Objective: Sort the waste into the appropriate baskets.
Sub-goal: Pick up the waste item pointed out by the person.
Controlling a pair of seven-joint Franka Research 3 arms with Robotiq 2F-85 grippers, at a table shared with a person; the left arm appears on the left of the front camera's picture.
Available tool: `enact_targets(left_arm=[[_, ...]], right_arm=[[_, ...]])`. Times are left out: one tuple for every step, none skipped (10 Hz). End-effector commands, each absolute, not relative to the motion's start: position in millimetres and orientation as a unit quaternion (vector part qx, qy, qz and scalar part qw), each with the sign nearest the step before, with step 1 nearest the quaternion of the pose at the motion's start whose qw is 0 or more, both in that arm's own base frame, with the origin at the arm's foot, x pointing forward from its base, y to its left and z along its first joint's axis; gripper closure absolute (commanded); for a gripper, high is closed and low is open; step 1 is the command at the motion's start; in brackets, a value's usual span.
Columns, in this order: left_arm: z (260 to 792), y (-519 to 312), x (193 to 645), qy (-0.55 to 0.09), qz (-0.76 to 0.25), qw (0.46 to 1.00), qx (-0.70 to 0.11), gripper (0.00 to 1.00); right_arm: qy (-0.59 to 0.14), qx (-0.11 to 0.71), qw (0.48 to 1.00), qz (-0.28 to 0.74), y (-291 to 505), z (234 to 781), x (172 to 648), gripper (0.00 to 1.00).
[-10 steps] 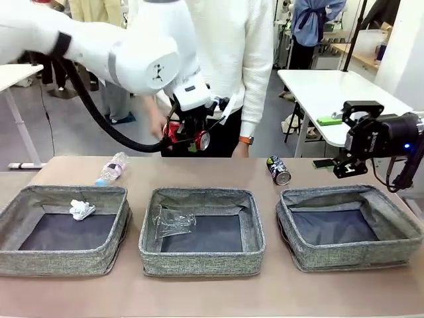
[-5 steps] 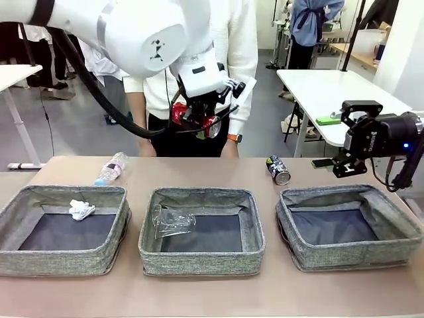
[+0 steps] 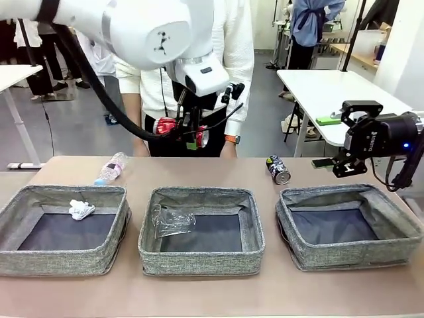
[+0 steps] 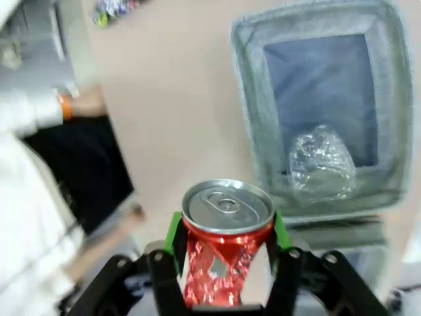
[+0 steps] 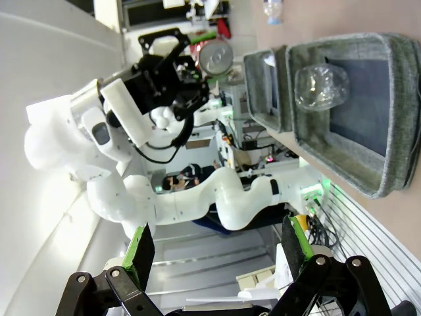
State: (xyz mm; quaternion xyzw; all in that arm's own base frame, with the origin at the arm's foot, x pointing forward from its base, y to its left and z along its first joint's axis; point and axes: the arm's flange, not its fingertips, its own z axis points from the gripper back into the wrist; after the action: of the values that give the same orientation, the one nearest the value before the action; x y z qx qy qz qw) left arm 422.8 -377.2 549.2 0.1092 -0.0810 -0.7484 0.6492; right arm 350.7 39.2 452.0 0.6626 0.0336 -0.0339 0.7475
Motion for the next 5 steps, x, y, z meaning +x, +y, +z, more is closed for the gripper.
enact_targets(left_arm=[[571, -402, 404, -0.017, -0.594, 0.8, 0.083, 0.42], [576, -402, 398, -0.034, -0.567, 0.821, 0.052, 0.42], [581, -399, 393, -0.029, -0.484, 0.872, 0.066, 0.42], [584, -394, 387, -0.044, -0.43, 0.9, 0.057, 0.42], [589, -384, 377, -0.051, -0.343, 0.935, 0.07, 0.42]], right_arm=[[0.043, 0.659, 0.75, -0.035, 36, 457, 351, 0.0], [0.043, 0.659, 0.75, -0.035, 36, 457, 351, 0.0], [0.043, 0.659, 0.75, -0.035, 36, 457, 351, 0.0], [0.043, 0.659, 0.75, -0.035, 36, 457, 351, 0.0], [0.043, 0.659, 0.75, -0.035, 36, 457, 351, 0.0]])
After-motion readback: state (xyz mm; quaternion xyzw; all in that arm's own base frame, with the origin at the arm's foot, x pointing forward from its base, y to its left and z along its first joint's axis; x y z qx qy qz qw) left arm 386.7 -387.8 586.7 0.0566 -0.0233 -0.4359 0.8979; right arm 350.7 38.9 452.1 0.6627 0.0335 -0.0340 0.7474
